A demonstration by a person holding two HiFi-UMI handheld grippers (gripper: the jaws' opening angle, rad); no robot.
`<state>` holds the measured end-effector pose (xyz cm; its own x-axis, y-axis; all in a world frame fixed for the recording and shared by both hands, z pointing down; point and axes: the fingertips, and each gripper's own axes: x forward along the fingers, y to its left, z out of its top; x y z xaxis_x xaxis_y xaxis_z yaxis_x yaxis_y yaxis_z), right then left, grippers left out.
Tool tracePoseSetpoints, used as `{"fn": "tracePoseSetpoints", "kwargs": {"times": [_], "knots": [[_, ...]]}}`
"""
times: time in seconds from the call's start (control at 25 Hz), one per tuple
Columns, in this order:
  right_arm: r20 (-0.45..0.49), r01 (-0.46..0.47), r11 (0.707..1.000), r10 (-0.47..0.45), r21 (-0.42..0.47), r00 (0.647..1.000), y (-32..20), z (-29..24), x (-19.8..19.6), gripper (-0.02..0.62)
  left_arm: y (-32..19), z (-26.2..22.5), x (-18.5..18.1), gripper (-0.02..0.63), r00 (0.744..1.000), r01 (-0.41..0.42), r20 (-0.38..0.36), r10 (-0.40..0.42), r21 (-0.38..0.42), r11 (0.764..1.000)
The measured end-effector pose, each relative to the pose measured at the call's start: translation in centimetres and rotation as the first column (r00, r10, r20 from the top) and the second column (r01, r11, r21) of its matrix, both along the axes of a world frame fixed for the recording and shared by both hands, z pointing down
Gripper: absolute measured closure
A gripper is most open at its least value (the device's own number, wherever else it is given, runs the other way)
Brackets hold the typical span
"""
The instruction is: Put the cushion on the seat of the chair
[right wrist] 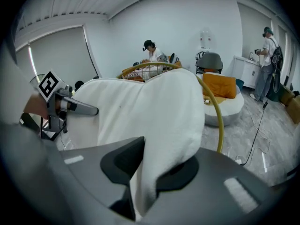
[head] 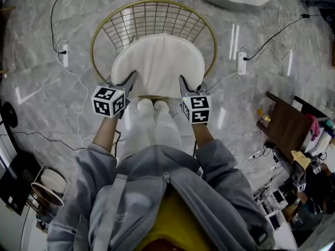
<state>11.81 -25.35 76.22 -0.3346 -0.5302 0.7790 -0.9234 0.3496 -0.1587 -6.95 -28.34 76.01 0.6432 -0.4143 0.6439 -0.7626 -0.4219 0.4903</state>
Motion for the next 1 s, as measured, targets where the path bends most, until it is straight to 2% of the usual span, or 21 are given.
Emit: {"fn": "tracePoseSetpoints", "kwargs": {"times": [0.16,0.44,0.64,0.76,0.88,0.96,1.0], "knots": [[-0.019,0.002,0.997,-0.003,-0.079,1.0,1.0,4.2,0.4,0.508,0.8,4.5,0.3,0.523,1.0,-0.006,-0.022,0.003,-0.112,0.994],[-0.011,0.019,0.983,-0.022,-0.185,1.0,1.7,10.0,-0.1,0.503,1.4,10.6,-0.9,0.494,1.0,0.004,0.019,0.0,-0.218,0.976],[-0.015,0.014,0.969,-0.019,-0.247,1.0,1.9,13.5,-0.4,0.499,1.6,14.3,-1.6,0.459,0.997,0.014,0.079,0.006,-0.252,0.968],[-0.028,-0.007,0.962,-0.001,-0.272,1.0,2.0,14.8,-0.1,0.49,1.5,15.7,-1.9,0.414,0.992,0.015,0.127,0.019,-0.257,0.966],[-0.063,-0.047,0.958,0.03,-0.283,0.998,2.0,15.5,0.6,0.458,0.9,16.3,-2.3,0.379,0.988,0.039,0.157,0.001,-0.247,0.968],[-0.081,-0.067,0.958,0.046,-0.279,0.996,1.9,15.6,1.0,0.425,0.5,16.5,-2.7,0.318,0.985,0.06,0.173,-0.017,-0.245,0.968],[-0.087,-0.074,0.96,0.052,-0.27,0.995,1.8,15.5,1.2,0.414,0.2,16.5,-2.9,0.313,0.982,0.064,0.186,-0.02,-0.236,0.97]]}}
